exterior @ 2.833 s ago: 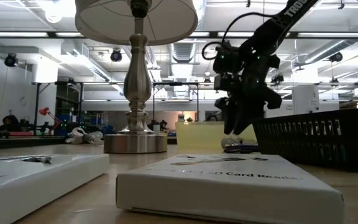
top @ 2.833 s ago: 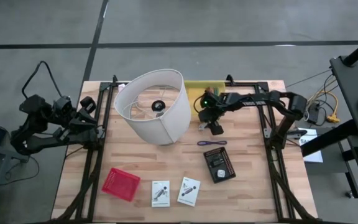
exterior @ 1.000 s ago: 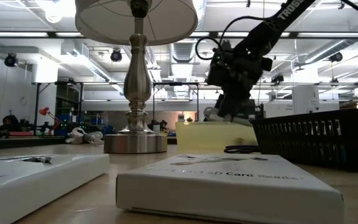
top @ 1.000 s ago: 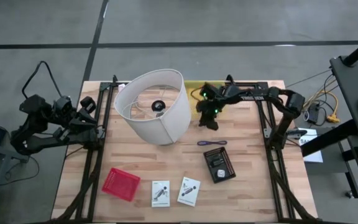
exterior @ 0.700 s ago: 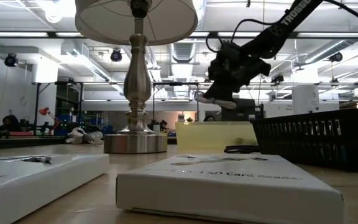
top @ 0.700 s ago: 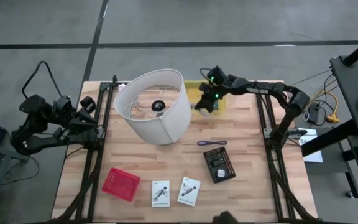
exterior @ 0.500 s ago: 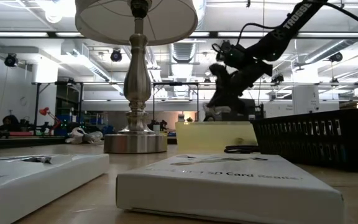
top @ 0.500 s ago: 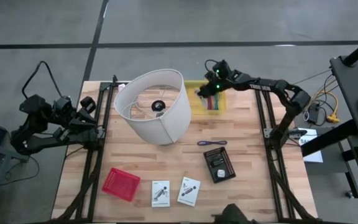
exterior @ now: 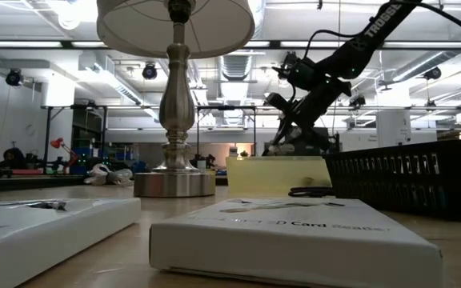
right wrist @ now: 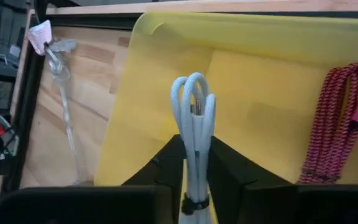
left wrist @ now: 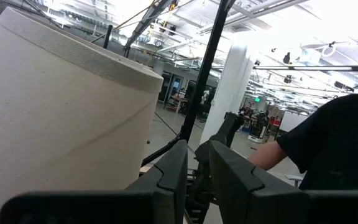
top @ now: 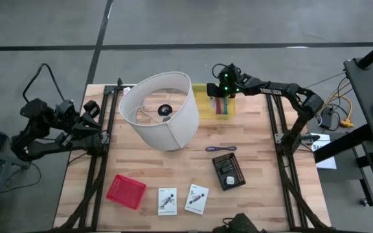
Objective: Pick and place items into bin
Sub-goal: Put the white cable into the yellow bin, then put the blue cable into the yellow bin
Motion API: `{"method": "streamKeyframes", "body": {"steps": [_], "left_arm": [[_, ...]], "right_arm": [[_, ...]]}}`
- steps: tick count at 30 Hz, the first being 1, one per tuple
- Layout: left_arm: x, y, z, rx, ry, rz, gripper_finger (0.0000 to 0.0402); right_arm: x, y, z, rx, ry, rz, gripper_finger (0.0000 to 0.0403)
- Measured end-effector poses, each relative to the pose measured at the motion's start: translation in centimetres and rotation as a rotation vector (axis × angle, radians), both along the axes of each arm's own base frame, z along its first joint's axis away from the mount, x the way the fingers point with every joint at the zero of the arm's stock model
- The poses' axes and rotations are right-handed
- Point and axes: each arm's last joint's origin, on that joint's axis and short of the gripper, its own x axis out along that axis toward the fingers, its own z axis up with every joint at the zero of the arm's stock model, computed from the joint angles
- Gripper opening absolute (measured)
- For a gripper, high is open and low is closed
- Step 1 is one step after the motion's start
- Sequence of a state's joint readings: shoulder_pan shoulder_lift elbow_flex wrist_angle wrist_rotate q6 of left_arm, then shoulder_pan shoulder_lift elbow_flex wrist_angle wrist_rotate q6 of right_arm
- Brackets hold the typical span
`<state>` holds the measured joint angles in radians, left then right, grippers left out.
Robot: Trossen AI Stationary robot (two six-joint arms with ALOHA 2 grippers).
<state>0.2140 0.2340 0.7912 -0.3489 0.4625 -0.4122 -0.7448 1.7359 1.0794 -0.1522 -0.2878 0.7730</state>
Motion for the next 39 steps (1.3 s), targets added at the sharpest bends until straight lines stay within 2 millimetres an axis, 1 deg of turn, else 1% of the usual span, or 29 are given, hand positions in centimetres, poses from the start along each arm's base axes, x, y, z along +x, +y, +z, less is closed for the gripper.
{"method": "streamKeyframes", "body": {"steps": [5, 9, 12, 14, 18, 22, 25, 29, 31, 34, 39], "left_arm": [[0.0, 0.0, 0.0, 0.000, 0.000, 0.000, 0.0052], [0.0, 0.0, 0.0, 0.000, 0.000, 0.000, 0.0052], [0.0, 0.0, 0.0, 0.000, 0.000, 0.000, 0.0052], [0.0, 0.0, 0.0, -0.001, 0.001, 0.000, 0.0052], [0.0, 0.0, 0.0, -0.001, 0.000, 0.000, 0.0052], [0.0, 0.0, 0.0, -0.001, 0.000, -0.001, 0.0052], [0.0, 0.0, 0.0, -0.001, 0.000, 0.000, 0.0052], [0.0, 0.0, 0.0, 0.000, 0.000, 0.000, 0.0052], [0.0, 0.0, 0.0, 0.000, 0.000, 0.000, 0.0052], [0.0, 0.0, 0.0, 0.000, 0.000, 0.000, 0.0052], [0.0, 0.0, 0.0, 0.000, 0.000, 0.000, 0.0052]], "right_arm": [[0.0, 0.1, 0.0, -0.008, -0.002, 0.034, 0.0118], [0.2, 0.2, 0.1, -0.009, -0.012, 0.092, 0.0156], [0.6, 0.6, 0.6, -0.007, -0.088, 0.261, 0.0178], [0.8, 1.2, 0.8, 0.006, -0.145, 0.389, 0.0186], [1.4, 3.4, 1.5, 0.015, -0.205, 0.603, 0.0189], [1.5, 6.7, 2.1, -0.056, -0.168, 0.851, 0.0182], [1.2, 9.5, 2.2, -0.101, -0.093, 1.051, 0.0175], [0.7, 12.9, 1.6, -0.151, 0.101, 1.261, 0.0169], [0.7, 14.2, 1.2, -0.190, 0.200, 1.335, 0.0169], [1.0, 15.4, 0.6, -0.241, 0.306, 1.369, 0.0170], [1.7, 16.5, -0.2, -0.281, 0.341, 1.406, 0.0175]]}}
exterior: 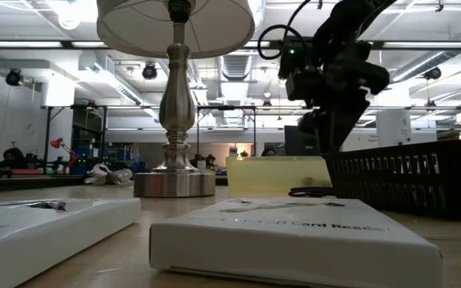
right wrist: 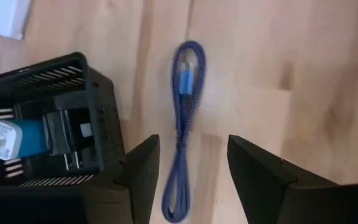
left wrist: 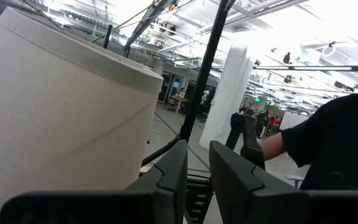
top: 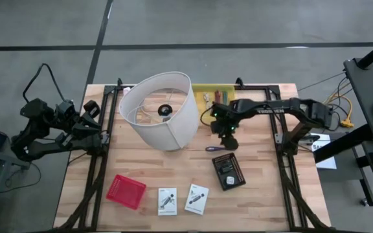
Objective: Pick and place items into bin
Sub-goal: Put the blue cable into the yellow bin
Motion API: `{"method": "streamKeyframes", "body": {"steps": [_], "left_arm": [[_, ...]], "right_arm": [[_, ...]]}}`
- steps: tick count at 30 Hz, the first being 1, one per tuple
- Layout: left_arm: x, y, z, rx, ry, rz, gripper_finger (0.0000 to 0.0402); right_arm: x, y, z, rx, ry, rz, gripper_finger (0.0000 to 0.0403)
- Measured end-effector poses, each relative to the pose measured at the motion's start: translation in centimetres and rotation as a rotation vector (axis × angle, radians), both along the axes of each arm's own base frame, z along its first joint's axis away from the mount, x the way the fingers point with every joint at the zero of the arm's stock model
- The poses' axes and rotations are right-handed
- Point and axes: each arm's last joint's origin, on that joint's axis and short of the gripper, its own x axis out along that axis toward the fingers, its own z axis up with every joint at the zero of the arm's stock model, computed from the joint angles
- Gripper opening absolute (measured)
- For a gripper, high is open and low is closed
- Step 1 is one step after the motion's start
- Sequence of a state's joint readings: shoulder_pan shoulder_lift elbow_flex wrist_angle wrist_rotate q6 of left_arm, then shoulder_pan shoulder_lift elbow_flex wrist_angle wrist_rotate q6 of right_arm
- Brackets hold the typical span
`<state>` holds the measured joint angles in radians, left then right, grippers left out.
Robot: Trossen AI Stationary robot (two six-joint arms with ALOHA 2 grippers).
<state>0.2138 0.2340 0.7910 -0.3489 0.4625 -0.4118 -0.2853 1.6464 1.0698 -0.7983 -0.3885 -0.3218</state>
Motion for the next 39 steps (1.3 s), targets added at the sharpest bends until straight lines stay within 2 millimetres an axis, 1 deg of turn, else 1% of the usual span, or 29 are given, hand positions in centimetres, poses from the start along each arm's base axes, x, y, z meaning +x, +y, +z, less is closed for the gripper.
{"method": "streamKeyframes", "body": {"steps": [2, 6, 12, 15, 18, 26, 31, 34, 37, 38, 39], "left_arm": [[0.0, 0.0, 0.0, 0.000, 0.000, 0.000, 0.0052], [0.1, 0.0, -0.1, -0.001, 0.005, 0.000, 0.0052], [0.1, 0.0, -0.2, -0.002, 0.008, 0.000, 0.0052], [0.1, 0.0, -0.2, -0.002, 0.008, 0.000, 0.0052], [0.2, 0.0, -0.2, -0.002, 0.008, 0.000, 0.0052], [0.2, 0.0, -0.2, -0.001, 0.009, 0.000, 0.0052], [0.2, 0.0, -0.2, -0.001, 0.008, 0.000, 0.0052], [0.2, 0.0, -0.2, -0.001, 0.008, 0.000, 0.0052], [0.2, 0.0, -0.2, -0.002, 0.009, 0.000, 0.0052], [0.2, 0.0, -0.2, -0.002, 0.009, 0.000, 0.0052], [0.2, 0.0, -0.2, -0.001, 0.008, 0.000, 0.0052]], "right_arm": [[0.4, 0.3, -0.4, -0.003, -0.013, 0.015, 0.0177], [0.7, 0.8, -1.7, -0.012, 0.020, 0.051, 0.0181], [0.7, 1.5, -3.3, -0.040, 0.075, 0.097, 0.0182], [0.3, 1.6, -3.9, -0.042, 0.091, 0.113, 0.0177], [-0.2, 2.0, -4.6, -0.071, 0.106, 0.180, 0.0173], [-0.7, 2.0, -5.5, -0.107, 0.098, 0.190, 0.0156], [-0.8, 1.9, -5.7, -0.152, 0.095, 0.204, 0.0123], [-0.7, 1.9, -5.7, -0.161, 0.089, 0.203, 0.0085], [-0.7, 1.8, -5.8, -0.153, 0.097, 0.174, 0.0035], [-0.7, 1.8, -5.8, -0.141, 0.100, 0.158, 0.0023], [-0.8, 1.8, -5.7, -0.119, 0.103, 0.135, 0.0019]]}}
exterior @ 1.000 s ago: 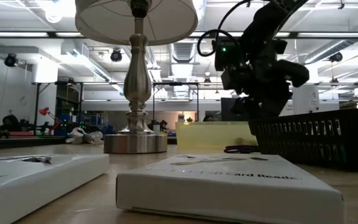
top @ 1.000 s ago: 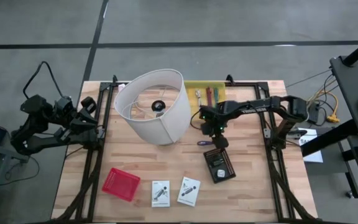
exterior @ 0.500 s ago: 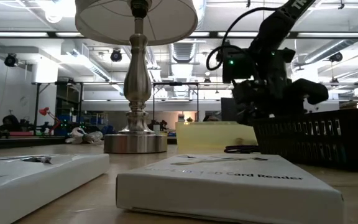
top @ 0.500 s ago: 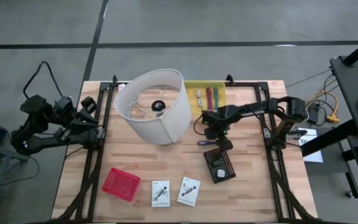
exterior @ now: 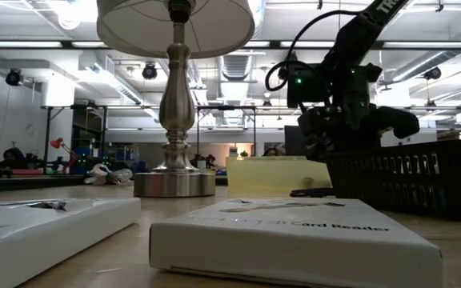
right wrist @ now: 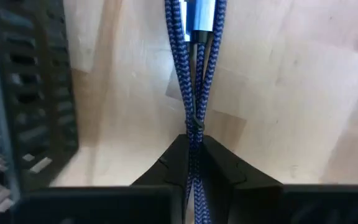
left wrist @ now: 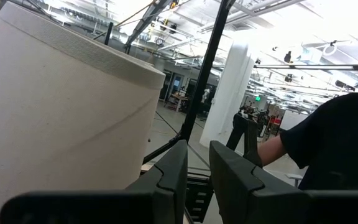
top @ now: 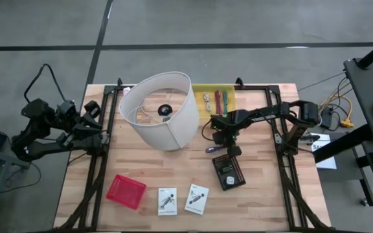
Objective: Pick and place items into bin
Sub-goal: Put the blue cable into the yellow bin
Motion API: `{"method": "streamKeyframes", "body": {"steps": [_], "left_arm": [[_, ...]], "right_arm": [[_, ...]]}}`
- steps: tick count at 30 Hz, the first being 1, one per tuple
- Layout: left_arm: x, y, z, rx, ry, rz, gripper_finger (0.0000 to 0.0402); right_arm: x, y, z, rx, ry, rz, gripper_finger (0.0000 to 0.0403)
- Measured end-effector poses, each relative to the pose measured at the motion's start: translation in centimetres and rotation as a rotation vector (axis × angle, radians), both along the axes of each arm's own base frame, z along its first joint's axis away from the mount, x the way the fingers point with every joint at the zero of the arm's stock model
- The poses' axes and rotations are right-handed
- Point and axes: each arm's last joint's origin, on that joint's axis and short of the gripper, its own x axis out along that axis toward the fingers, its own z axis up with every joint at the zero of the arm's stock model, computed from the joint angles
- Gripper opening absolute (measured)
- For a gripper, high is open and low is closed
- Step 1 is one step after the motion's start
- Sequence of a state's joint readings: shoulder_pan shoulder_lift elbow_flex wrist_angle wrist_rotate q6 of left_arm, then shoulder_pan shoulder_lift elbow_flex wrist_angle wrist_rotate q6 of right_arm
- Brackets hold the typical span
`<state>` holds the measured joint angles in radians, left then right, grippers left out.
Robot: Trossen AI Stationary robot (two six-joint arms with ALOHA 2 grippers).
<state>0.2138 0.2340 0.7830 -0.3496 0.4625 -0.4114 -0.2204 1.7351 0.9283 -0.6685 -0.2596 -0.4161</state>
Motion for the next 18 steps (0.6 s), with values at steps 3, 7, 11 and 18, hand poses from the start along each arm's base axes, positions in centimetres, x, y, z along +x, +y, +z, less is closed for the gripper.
{"method": "streamKeyframes", "body": {"steps": [3, 7, 11, 18], "left_arm": [[0.0, 0.0, 0.0, 0.000, 0.000, 0.000, 0.0052], [0.0, 0.0, 0.0, 0.000, 0.000, 0.000, 0.0052], [0.0, 0.0, 0.0, 0.000, 0.000, 0.000, 0.0052], [0.0, 0.0, 0.0, -0.001, 0.000, 0.000, 0.0052]], "right_arm": [[0.0, -0.3, 0.2, 0.124, -0.012, -0.068, 0.0016], [0.2, -1.2, 0.9, 0.308, -0.078, -0.140, 0.0015], [0.5, -3.3, 1.7, 0.461, -0.191, -0.265, 0.0014], [0.3, -8.1, 2.5, 0.572, -0.299, -0.594, 0.0013]]}}
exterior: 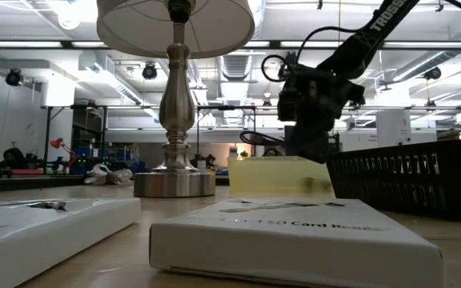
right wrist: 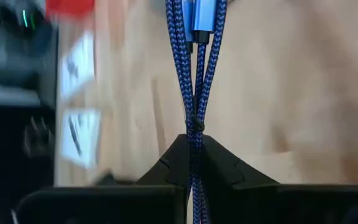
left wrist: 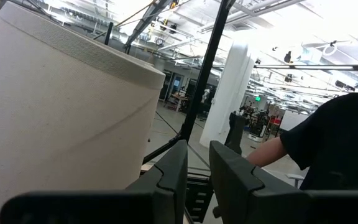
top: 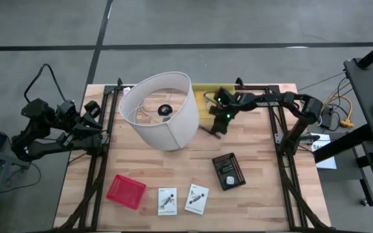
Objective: Pick and place items into bin
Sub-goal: Put the blue cable into the yellow bin
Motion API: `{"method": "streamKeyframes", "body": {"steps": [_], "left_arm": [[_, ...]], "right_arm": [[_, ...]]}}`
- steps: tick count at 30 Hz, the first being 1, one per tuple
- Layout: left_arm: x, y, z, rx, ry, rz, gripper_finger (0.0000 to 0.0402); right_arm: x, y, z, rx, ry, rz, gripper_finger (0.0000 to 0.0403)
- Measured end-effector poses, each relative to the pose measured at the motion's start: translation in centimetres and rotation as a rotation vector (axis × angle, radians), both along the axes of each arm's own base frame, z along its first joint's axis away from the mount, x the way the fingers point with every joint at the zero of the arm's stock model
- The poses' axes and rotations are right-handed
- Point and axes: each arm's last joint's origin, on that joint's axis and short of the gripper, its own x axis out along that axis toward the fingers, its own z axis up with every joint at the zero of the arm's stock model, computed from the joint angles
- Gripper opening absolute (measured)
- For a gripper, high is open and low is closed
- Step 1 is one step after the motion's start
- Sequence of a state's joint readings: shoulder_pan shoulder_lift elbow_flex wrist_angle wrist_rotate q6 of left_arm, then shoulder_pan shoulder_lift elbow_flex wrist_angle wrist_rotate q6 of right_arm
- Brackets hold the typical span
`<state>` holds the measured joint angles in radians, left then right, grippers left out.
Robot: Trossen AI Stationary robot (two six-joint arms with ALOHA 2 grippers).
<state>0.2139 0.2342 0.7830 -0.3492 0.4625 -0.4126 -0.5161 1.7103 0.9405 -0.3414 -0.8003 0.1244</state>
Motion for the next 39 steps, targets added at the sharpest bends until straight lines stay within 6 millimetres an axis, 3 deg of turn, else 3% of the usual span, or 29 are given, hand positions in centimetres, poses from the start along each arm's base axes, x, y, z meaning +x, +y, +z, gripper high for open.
{"method": "streamKeyframes", "body": {"steps": [6, 15, 21, 29, 35, 39], "left_arm": [[0.0, 0.0, 0.0, 0.000, 0.000, 0.000, 0.0052], [0.0, 0.0, 0.0, -0.001, 0.000, 0.000, 0.0052], [0.0, 0.0, 0.0, -0.007, 0.002, -0.002, 0.0052], [0.0, 0.0, 0.0, -0.027, 0.007, -0.005, 0.0052], [0.0, 0.0, 0.0, -0.025, 0.006, -0.004, 0.0052], [0.0, 0.0, 0.0, -0.025, 0.006, -0.005, 0.0052]], "right_arm": [[0.2, -2.6, 1.1, 0.190, -0.040, -0.236, 0.0013], [1.7, -3.5, 3.1, 0.358, -0.158, -0.348, 0.0013], [2.1, -4.4, 4.6, 0.216, -0.200, -0.528, 0.0013], [0.8, -5.5, 3.9, -0.086, -0.021, -0.898, 0.0013], [0.8, -5.8, 4.0, -0.103, -0.026, -0.937, 0.0017], [0.6, -6.0, 4.0, -0.112, -0.019, -0.945, 0.0047]]}}
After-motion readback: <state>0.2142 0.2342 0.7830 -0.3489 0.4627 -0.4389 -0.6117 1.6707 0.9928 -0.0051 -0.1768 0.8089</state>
